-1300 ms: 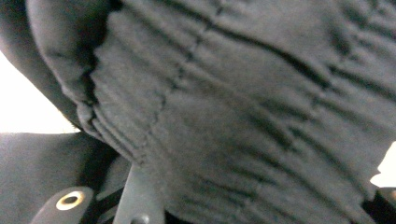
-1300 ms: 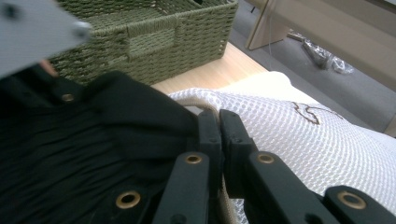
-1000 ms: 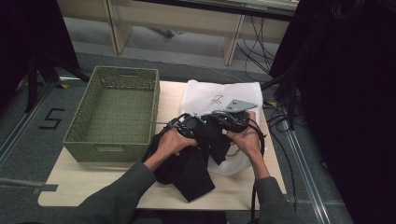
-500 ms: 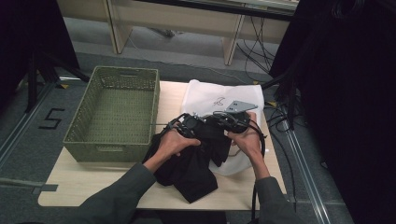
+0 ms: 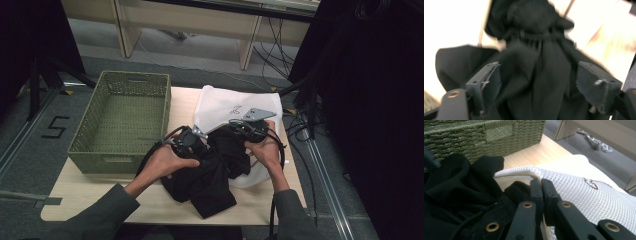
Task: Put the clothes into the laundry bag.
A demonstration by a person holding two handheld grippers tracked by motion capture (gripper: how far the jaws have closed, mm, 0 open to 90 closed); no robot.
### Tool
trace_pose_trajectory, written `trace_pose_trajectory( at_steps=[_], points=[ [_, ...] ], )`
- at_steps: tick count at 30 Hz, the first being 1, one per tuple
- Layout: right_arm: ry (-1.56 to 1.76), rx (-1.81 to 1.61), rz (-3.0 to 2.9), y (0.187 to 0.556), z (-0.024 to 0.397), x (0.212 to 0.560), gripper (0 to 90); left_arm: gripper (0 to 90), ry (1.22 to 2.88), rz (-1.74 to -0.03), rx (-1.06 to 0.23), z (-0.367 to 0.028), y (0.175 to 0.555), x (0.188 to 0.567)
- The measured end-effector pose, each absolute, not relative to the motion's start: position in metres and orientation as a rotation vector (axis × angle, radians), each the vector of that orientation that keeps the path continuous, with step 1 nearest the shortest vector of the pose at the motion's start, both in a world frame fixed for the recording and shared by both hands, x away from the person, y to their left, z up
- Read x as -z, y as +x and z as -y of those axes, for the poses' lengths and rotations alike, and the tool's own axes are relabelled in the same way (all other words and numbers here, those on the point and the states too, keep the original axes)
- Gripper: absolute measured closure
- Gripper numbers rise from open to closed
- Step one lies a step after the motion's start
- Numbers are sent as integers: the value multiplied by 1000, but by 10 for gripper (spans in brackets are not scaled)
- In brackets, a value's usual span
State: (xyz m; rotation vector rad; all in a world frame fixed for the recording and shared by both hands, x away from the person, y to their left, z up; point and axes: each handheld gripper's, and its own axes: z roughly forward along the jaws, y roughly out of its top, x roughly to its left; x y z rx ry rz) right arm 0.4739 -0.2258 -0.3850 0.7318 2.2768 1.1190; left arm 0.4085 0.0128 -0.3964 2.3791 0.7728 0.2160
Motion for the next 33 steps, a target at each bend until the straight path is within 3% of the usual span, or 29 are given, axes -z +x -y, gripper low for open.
trace_pose_trajectory(
  at_steps=[8, 11, 12, 15, 16, 18, 25, 33],
  points=[
    [728, -1114, -2280, 474, 226, 385, 889, 163, 2476, -778, -182, -7, 402, 439],
    [759, -1126, -2284, 473, 224, 387, 889, 217, 2486, -775, -168, -1, 410, 458],
    [749, -1125, -2291, 473, 224, 386, 889, 304, 2491, -756, -167, 1, 414, 463],
    [724, -1111, -2292, 473, 224, 385, 889, 680, 2509, -700, -207, 8, 418, 473],
    [724, -1115, -2291, 473, 224, 386, 889, 766, 2495, -692, -207, 10, 418, 473],
    [727, -1127, -2298, 474, 224, 387, 889, 845, 2465, -676, -207, 13, 417, 469],
    [706, -1134, -2312, 472, 218, 386, 889, 859, 2398, -610, -240, 25, 422, 437],
    [715, -1140, -2315, 471, 218, 385, 889, 857, 2237, -756, -267, 60, 450, 437]
  ],
)
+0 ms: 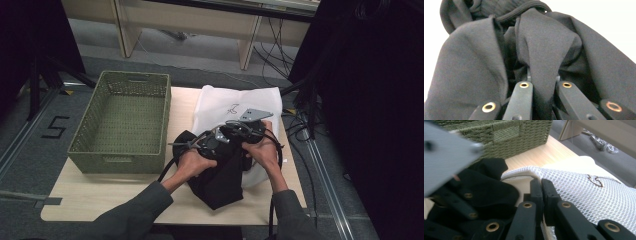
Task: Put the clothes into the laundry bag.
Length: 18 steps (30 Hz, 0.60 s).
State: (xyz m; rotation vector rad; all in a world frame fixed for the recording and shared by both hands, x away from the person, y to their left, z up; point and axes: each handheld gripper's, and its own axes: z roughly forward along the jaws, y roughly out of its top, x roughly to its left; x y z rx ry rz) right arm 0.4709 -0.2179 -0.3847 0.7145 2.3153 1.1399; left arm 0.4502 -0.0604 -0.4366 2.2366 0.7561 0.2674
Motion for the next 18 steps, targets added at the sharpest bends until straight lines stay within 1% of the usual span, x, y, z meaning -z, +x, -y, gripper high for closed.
trace_pose_trajectory(
  at_steps=[2, 4, 7, 8, 9, 10, 11, 13, 14, 15, 17, 18],
  points=[
    [730, -1137, -2312, 472, 221, 386, 889, 852, 2205, -792, -283, 64, 461, 438],
    [734, -1141, -2312, 472, 221, 386, 889, 847, 2151, -889, -248, 64, 467, 441],
    [721, -1137, -2320, 472, 220, 387, 890, 804, 2111, -931, -233, 63, 473, 447],
    [713, -1137, -2325, 472, 220, 389, 890, 721, 2133, -915, -212, 62, 472, 447],
    [729, -1127, -2332, 472, 220, 390, 890, 670, 2138, -922, -209, 61, 470, 446],
    [729, -1127, -2332, 472, 220, 390, 890, 670, 2118, -928, -202, 62, 467, 447],
    [727, -1130, -2336, 472, 220, 392, 889, 616, 2132, -916, -191, 61, 464, 445],
    [745, -1123, -2334, 472, 222, 393, 890, 498, 2143, -892, -196, 56, 456, 437],
    [752, -1125, -2331, 471, 224, 395, 890, 403, 2166, -863, -167, 52, 454, 432],
    [752, -1125, -2331, 471, 224, 395, 890, 403, 2179, -849, -153, 50, 450, 427],
    [744, -1121, -2324, 471, 227, 395, 889, 355, 2200, -807, -176, 39, 444, 414],
    [735, -1115, -2335, 471, 228, 395, 890, 333, 2184, -805, -180, 35, 442, 410]
  ],
)
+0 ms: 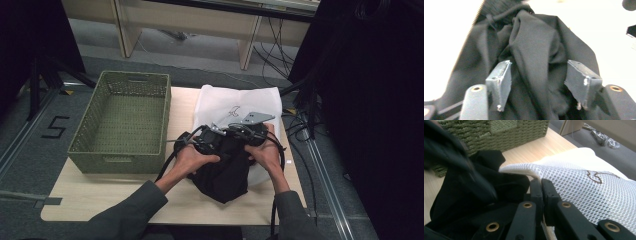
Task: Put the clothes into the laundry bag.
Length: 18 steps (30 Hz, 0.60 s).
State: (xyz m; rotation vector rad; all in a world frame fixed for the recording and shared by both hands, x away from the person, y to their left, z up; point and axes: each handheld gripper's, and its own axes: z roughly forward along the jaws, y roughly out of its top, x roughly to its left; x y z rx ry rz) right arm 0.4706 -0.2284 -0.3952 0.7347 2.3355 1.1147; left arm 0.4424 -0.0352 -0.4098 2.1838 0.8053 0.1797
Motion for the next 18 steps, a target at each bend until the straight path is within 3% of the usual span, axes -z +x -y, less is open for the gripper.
trace_pose_trajectory(
  at_steps=[5, 9, 12, 18],
  points=[
    [760, -1110, -2330, 470, 233, 397, 890, 357, 2172, -794, -268, 11, 446, 389],
    [764, -1114, -2330, 469, 232, 398, 889, 458, 2175, -833, -334, -1, 463, 385],
    [763, -1116, -2328, 470, 232, 397, 889, 493, 2201, -843, -415, -1, 472, 387],
    [745, -1121, -2330, 471, 232, 395, 889, 507, 2270, -811, -428, 12, 482, 398]
  ],
)
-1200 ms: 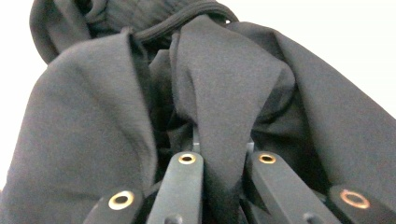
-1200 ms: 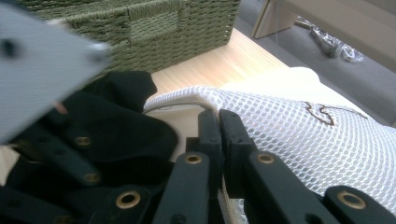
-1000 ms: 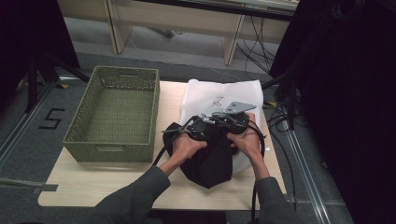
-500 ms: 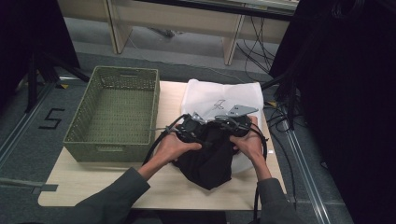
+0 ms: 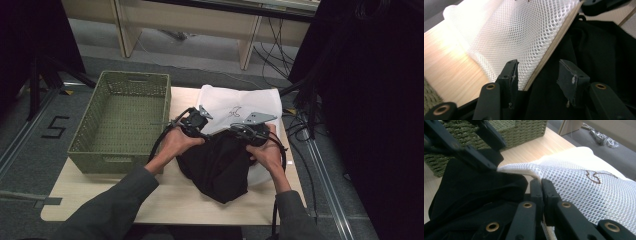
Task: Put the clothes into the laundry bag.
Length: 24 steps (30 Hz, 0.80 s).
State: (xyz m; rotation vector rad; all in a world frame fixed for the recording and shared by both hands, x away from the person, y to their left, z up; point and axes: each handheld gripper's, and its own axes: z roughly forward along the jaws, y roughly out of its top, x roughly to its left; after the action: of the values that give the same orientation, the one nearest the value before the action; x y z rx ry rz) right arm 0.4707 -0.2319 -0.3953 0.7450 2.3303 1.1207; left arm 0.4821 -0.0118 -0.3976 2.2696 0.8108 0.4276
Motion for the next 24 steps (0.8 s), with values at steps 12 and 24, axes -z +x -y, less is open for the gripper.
trace_pose_trajectory(
  at_steps=[12, 24],
  points=[
    [729, -1122, -2328, 472, 229, 394, 889, 825, 2324, -711, -525, 26, 499, 409],
    [749, -1213, -2358, 459, 219, 386, 805, 842, 2398, -703, -397, 3, 484, 381]
  ],
)
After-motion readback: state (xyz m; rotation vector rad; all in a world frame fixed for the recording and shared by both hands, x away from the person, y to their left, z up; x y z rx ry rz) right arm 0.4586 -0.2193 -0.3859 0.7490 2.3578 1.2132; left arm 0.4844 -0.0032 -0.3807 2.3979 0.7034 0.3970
